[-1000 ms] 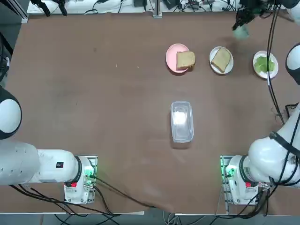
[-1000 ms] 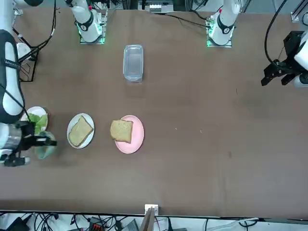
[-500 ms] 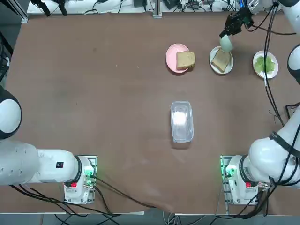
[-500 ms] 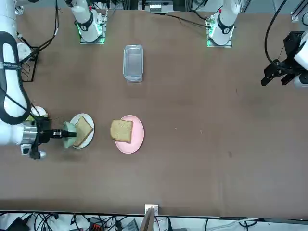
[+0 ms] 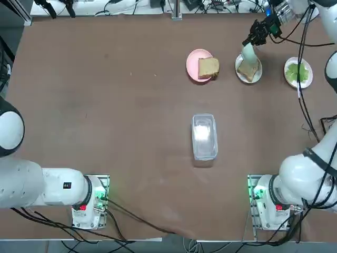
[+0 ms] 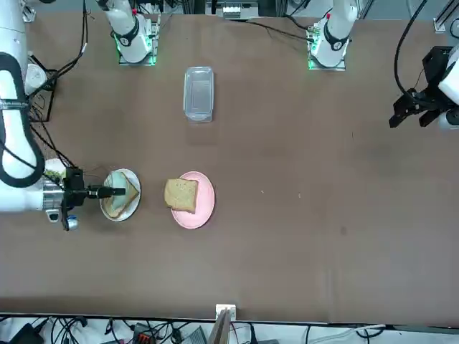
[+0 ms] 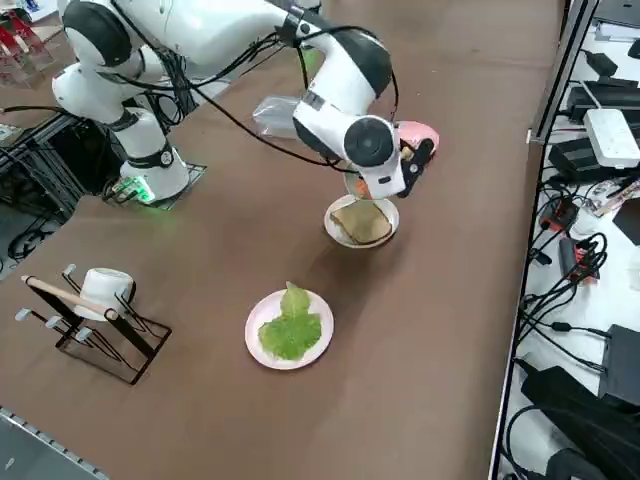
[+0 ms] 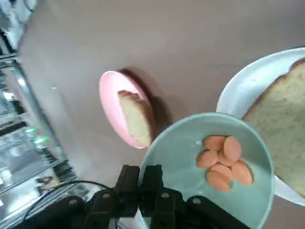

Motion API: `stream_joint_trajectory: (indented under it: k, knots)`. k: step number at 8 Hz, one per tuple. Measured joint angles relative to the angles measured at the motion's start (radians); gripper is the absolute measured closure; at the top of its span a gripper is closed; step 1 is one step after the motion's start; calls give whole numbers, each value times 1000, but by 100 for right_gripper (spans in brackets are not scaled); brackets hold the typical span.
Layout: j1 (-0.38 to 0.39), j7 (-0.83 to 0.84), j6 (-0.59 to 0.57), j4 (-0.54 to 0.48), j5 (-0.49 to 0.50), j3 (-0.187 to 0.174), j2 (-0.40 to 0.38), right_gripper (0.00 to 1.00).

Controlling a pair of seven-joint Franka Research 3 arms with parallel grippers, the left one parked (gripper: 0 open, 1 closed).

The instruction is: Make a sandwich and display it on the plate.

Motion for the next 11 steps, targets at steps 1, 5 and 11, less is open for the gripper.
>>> stream_joint_trajectory:
  k: [1, 5, 11]
  knots:
    - [-20, -35, -10, -3, 48, -1, 11, 96]
    - [-97, -193, -85, -7, 214, -3, 86, 96]
    - [-185, -362, -171, -8, 337, -4, 186, 96]
